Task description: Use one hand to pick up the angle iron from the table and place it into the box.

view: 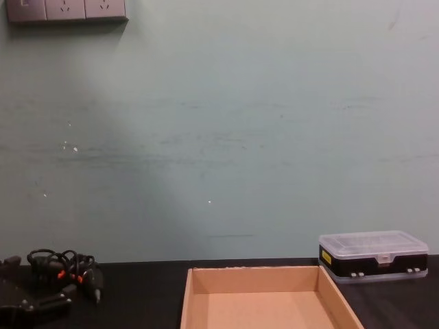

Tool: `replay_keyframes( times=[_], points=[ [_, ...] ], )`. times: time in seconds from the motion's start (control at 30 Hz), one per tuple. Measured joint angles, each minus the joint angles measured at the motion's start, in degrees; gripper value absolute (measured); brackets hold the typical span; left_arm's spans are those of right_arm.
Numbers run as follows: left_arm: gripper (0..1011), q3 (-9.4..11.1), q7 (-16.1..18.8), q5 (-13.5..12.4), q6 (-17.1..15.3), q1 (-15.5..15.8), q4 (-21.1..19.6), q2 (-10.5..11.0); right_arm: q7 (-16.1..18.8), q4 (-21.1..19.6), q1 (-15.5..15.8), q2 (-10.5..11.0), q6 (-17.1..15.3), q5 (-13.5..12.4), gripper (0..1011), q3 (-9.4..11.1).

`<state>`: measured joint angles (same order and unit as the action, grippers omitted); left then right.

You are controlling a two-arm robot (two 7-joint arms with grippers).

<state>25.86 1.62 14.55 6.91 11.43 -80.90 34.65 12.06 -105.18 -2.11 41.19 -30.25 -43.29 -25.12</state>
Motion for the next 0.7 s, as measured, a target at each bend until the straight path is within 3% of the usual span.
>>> replay_keyframes(
  times=[0.7],
  points=[
    [1000,0.00,0.00,0.00,0.00,0.00,0.00,0.00,0.29,1.52,-0.08,-0.65,0.62,3.66,967,-1.43]
  ],
)
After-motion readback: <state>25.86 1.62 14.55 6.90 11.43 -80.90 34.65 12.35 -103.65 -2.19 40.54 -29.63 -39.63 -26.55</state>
